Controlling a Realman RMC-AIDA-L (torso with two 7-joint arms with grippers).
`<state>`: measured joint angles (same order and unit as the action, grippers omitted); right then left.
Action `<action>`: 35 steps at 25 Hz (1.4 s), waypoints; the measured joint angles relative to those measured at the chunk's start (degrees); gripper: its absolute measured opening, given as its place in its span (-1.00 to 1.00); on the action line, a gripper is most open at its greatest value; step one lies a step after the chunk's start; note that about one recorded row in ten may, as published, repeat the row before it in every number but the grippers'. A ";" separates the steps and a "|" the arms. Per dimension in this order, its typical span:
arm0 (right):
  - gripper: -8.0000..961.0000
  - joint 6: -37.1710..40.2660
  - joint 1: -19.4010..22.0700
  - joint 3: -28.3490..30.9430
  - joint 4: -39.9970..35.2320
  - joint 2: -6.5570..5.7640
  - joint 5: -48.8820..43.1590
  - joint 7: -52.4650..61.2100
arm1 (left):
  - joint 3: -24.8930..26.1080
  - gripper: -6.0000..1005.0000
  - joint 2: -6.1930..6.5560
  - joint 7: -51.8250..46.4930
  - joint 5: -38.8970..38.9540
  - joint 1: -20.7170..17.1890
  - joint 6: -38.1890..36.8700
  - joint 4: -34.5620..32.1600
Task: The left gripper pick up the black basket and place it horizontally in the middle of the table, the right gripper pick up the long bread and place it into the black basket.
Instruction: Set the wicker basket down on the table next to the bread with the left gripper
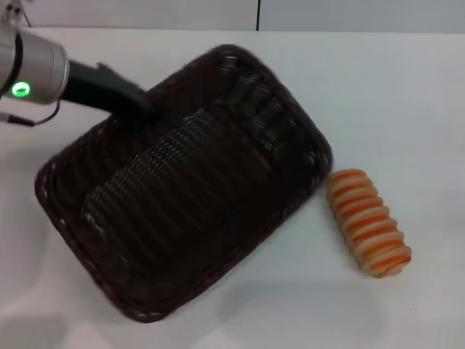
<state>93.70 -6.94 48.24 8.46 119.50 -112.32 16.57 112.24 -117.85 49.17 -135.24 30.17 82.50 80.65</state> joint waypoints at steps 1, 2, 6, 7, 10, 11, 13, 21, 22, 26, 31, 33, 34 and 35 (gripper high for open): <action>0.75 0.11 0.11 0.00 0.00 0.02 0.00 0.07 | 2.69 -0.56 0.03 3.00 1.59 1.93 2.17 -2.57; 0.75 0.22 0.24 0.01 -0.01 0.04 0.00 0.10 | 5.87 -0.57 0.15 6.15 2.92 4.34 4.44 -5.53; 0.75 0.85 0.76 0.01 0.21 0.16 0.00 0.11 | 13.54 -0.59 1.00 14.11 4.52 12.31 10.30 -16.94; 0.75 1.02 0.85 0.01 0.28 0.18 0.00 0.12 | 13.89 -0.59 1.13 15.32 4.72 13.87 10.89 -19.25; 0.75 1.44 1.08 0.01 0.35 0.20 0.00 0.13 | 12.63 -0.59 0.91 17.77 4.96 16.00 11.61 -21.70; 0.75 1.46 1.13 0.01 0.37 0.20 0.00 0.13 | 11.35 -0.59 0.66 18.61 5.02 16.68 12.13 -22.20; 0.75 1.49 1.24 0.01 0.41 0.21 0.00 0.13 | 9.24 -0.58 0.43 19.50 5.07 17.65 12.72 -22.89; 0.75 1.49 0.72 0.01 0.59 0.21 0.00 0.13 | 4.19 -0.52 0.08 21.51 4.91 19.76 12.81 -24.75; 0.75 1.49 0.65 0.01 0.60 0.21 0.00 0.13 | 4.18 -0.52 0.04 21.72 5.02 19.82 12.67 -25.05; 0.75 1.30 0.53 0.01 0.60 0.21 0.00 0.15 | 4.18 -0.49 -0.20 22.88 5.48 20.30 11.01 -27.44; 0.75 1.07 0.43 0.01 0.64 0.21 0.00 0.15 | 3.09 -0.46 -0.58 25.49 7.75 20.26 9.03 -28.69; 0.75 0.87 0.26 -0.09 0.67 0.21 0.00 0.15 | 2.12 -0.44 -0.58 25.23 8.30 20.26 7.77 -28.93; 0.75 0.87 0.26 -0.09 0.67 0.21 0.00 0.15 | 1.87 -0.44 -0.59 25.15 8.43 20.26 6.77 -29.00; 0.75 0.66 0.09 -0.54 0.68 0.18 0.00 0.15 | 1.86 -0.43 -0.60 25.15 8.50 20.25 5.99 -29.08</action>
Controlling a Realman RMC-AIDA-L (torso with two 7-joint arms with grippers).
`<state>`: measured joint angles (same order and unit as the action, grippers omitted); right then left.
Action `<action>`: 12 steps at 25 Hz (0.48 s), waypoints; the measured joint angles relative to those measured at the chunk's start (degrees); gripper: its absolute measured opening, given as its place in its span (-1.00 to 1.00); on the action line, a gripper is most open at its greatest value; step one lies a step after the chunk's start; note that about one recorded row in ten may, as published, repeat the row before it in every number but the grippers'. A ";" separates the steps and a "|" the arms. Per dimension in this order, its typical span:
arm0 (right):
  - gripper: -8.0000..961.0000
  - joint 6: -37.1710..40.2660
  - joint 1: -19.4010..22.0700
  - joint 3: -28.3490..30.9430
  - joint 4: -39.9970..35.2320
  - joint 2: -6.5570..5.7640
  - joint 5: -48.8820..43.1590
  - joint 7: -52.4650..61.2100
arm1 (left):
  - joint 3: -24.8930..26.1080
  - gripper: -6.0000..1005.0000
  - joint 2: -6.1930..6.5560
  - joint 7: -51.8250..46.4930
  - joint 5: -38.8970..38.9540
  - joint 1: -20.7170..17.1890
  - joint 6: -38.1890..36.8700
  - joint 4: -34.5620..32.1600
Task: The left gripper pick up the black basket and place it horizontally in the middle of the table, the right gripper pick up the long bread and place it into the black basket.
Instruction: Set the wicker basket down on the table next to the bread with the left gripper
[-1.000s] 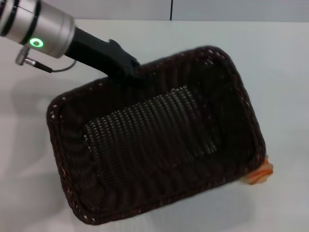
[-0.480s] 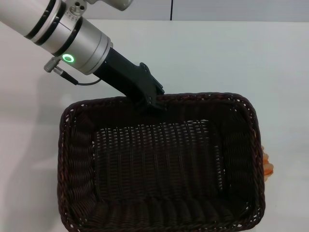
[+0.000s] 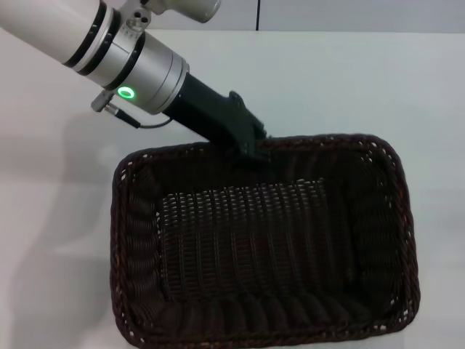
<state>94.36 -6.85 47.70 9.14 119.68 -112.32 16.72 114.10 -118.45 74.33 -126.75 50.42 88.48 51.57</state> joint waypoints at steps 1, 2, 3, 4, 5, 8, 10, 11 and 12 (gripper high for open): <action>0.75 -0.02 -0.01 -0.11 0.00 -0.01 0.00 0.00 | -0.02 -0.42 -0.01 0.00 0.08 -0.01 -0.57 -0.10; 0.75 -0.04 -0.01 -0.29 0.00 -0.03 0.00 0.00 | -0.05 -0.42 -0.02 0.04 0.27 0.01 -1.35 -0.37; 0.75 -0.05 0.00 -0.37 0.00 -0.04 0.00 0.00 | -0.07 -0.41 -0.02 0.21 0.35 0.07 -1.54 -0.56; 0.75 -0.06 0.03 -0.47 0.00 -0.04 0.00 -0.01 | -0.10 -0.40 -0.01 0.34 0.42 0.12 -1.64 -0.64; 0.75 -0.06 0.10 -0.55 0.00 -0.03 0.00 -0.01 | -0.17 -0.40 0.00 0.51 0.52 0.20 -1.66 -0.64; 0.75 0.02 0.33 -0.75 0.00 0.01 0.00 -0.01 | -0.48 -0.31 0.09 0.68 0.58 0.34 -1.65 -0.14; 0.75 0.20 0.44 -0.83 0.00 0.02 0.00 -0.01 | -0.54 -0.15 0.15 0.68 0.58 0.39 -1.65 0.40; 0.75 0.31 0.50 -0.95 0.00 0.03 0.00 -0.01 | -0.54 -0.07 0.16 0.69 0.59 0.40 -1.67 1.19; 0.75 0.37 0.55 -1.11 0.00 0.03 0.00 -0.01 | -0.55 0.01 0.17 0.71 0.58 0.31 -1.72 2.08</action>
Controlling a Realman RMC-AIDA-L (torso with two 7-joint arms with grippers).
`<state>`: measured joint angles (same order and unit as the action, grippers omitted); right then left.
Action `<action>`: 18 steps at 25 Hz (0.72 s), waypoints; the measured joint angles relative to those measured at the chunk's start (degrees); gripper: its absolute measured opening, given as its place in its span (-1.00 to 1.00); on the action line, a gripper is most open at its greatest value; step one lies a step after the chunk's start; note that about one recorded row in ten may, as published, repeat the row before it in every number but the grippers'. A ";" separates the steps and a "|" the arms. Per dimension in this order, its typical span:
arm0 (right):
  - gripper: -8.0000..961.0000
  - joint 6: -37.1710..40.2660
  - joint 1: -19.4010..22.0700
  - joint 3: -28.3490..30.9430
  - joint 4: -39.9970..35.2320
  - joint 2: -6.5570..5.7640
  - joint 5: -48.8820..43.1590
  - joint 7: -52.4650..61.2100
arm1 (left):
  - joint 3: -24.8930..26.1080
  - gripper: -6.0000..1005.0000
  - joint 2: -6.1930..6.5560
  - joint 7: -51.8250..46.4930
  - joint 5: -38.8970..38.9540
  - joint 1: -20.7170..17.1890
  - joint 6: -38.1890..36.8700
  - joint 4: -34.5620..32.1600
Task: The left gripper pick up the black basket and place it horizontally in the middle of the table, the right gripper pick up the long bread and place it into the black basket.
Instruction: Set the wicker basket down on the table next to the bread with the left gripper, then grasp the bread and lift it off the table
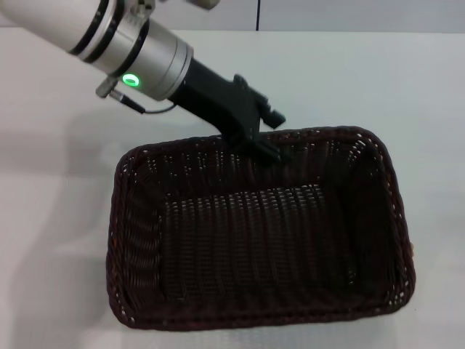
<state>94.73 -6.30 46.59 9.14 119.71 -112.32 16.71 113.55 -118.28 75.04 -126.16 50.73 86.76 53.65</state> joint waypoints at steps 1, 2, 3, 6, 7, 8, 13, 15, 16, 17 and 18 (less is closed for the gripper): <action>0.75 0.05 0.03 -0.22 0.00 0.00 0.00 0.00 | -0.01 0.11 0.01 0.03 0.02 -0.45 -0.23 2.46; 0.75 0.12 0.07 -0.46 0.00 0.00 0.00 0.00 | 0.01 0.20 0.02 0.03 0.03 -0.80 -0.47 4.00; 0.75 0.18 0.10 -0.69 0.00 0.00 0.00 0.00 | -0.02 0.29 0.02 0.04 0.01 -1.28 -0.76 6.09; 0.75 0.29 0.16 -1.40 0.00 0.00 0.00 0.00 | 0.01 0.50 0.05 0.05 0.03 -3.35 -3.84 13.93; 0.75 0.31 0.18 -1.87 0.00 0.00 0.00 0.00 | 0.01 0.51 0.01 0.06 0.04 -4.70 -6.34 17.51; 0.75 0.33 0.27 -2.97 0.00 0.00 0.00 0.00 | -0.12 0.53 -0.08 0.07 0.04 -6.28 -9.05 21.11; 0.75 0.38 0.78 -7.01 0.20 -0.01 0.01 0.00 | -5.52 0.60 -0.17 0.40 2.22 -16.75 -29.59 35.02; 0.75 0.38 0.83 -8.26 0.24 -0.04 0.00 0.00 | -12.15 0.60 -0.04 2.30 2.91 -23.22 -44.47 39.24; 0.75 0.38 0.83 -9.94 0.26 -0.09 0.00 -0.12 | -17.02 0.60 0.02 4.22 2.95 -27.09 -53.67 40.58; 0.75 0.38 0.80 -11.41 0.28 -0.12 0.00 -0.23 | -21.44 0.60 0.14 6.28 2.83 -30.11 -62.98 40.77; 0.75 0.07 0.58 -14.41 0.48 -0.15 0.00 -0.43 | -30.94 0.60 0.13 8.78 1.50 -34.75 -81.44 38.50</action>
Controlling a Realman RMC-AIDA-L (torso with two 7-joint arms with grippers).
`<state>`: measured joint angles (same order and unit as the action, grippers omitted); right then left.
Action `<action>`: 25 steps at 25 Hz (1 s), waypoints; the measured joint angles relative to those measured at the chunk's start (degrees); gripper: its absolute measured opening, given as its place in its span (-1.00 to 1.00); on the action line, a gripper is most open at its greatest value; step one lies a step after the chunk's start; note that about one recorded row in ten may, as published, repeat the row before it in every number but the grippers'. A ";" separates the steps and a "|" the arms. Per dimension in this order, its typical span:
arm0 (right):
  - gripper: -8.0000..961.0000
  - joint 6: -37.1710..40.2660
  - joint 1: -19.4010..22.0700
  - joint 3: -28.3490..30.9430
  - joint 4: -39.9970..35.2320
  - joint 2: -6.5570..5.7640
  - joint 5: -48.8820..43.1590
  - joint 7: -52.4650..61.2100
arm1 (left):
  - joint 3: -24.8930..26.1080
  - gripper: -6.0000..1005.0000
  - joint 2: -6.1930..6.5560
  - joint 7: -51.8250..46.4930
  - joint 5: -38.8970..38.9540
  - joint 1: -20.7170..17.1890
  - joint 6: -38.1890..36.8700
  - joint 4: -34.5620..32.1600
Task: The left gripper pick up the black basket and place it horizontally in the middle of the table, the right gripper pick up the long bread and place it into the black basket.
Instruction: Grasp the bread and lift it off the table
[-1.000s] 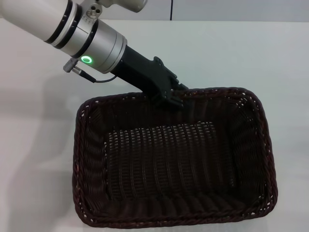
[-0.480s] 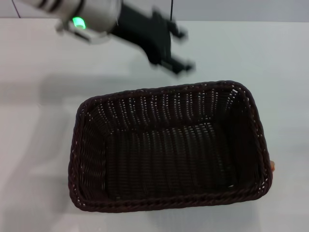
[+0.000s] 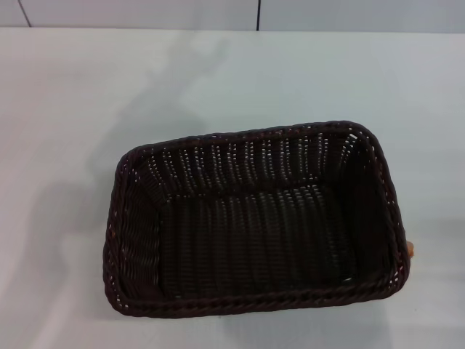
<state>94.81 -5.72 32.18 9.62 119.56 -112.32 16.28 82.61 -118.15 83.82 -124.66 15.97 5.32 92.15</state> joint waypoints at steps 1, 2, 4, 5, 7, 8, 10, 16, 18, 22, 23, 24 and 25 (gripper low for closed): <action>0.75 0.00 0.00 0.00 0.00 0.00 0.00 0.00 | 0.00 0.60 0.00 0.00 0.00 0.00 0.00 0.00; 0.75 -0.37 -0.14 -1.66 0.16 0.00 0.00 0.00 | -3.56 0.60 0.01 0.18 -1.24 -1.22 -8.47 -1.79; 0.75 -0.92 -0.50 -4.73 0.33 0.00 0.00 -0.04 | -10.16 0.60 -0.11 -5.85 -7.08 -2.73 -32.34 -10.31; 0.75 -1.74 -1.12 -7.69 0.52 0.02 0.00 -0.05 | -11.54 0.60 -0.18 -11.24 -9.65 -3.32 -41.54 -14.18; 0.75 -2.30 -1.40 -9.10 0.80 0.02 0.00 -0.06 | -11.87 0.60 -0.18 -17.79 -12.30 -3.86 -47.85 -17.46; 0.75 -2.77 -1.63 -10.27 1.09 0.02 0.00 -0.06 | -11.86 0.60 -0.13 -25.02 -14.99 -4.32 -52.56 -20.70; 0.75 -4.43 -2.49 -13.74 1.75 0.01 0.00 -0.08 | -9.72 0.60 0.10 -46.05 -22.03 -4.40 -59.64 -30.08; 0.75 -8.61 -3.54 -18.71 3.75 0.01 0.00 -0.11 | -6.25 0.60 -0.17 -62.10 -25.48 -2.61 -62.86 -41.12; 0.75 -9.74 -3.86 -20.28 3.98 0.05 0.00 -0.11 | -6.25 0.60 -0.17 -62.10 -25.48 -2.61 -62.86 -41.12; 0.75 -12.73 -4.75 -23.15 5.31 0.06 0.00 -0.11 | -6.18 0.60 -0.36 -63.94 -25.51 -0.22 -63.83 -49.06; 0.75 -13.26 -5.01 -23.81 5.47 0.05 0.00 -0.11 | -6.17 0.60 -0.38 -64.03 -25.51 0.09 -63.87 -49.73; 0.75 -13.79 -5.24 -24.48 5.66 0.06 0.00 -0.11 | -6.16 0.60 -0.38 -64.41 -25.51 0.55 -63.92 -50.62; 0.75 -15.13 -5.73 -25.21 6.19 0.08 0.00 -0.11 | -6.07 0.60 -0.37 -65.44 -25.51 1.10 -64.03 -51.70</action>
<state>79.68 -11.45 6.97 15.80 119.64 -112.32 16.17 76.54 -118.52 18.38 -150.17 17.08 -58.71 40.45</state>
